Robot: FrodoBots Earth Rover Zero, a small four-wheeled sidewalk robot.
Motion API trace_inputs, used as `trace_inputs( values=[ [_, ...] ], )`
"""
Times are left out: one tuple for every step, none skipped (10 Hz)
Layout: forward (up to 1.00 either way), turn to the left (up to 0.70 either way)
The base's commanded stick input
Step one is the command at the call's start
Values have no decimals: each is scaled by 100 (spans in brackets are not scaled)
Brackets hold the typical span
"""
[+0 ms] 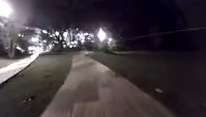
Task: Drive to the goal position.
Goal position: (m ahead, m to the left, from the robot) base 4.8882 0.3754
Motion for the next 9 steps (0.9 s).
trace_inputs(
  values=[
    [45, 0],
    [45, 0],
    [45, 0],
    [45, 0],
    [45, 0],
    [45, 0],
    [45, 0],
    [45, 0],
    [45, 0]
  ],
)
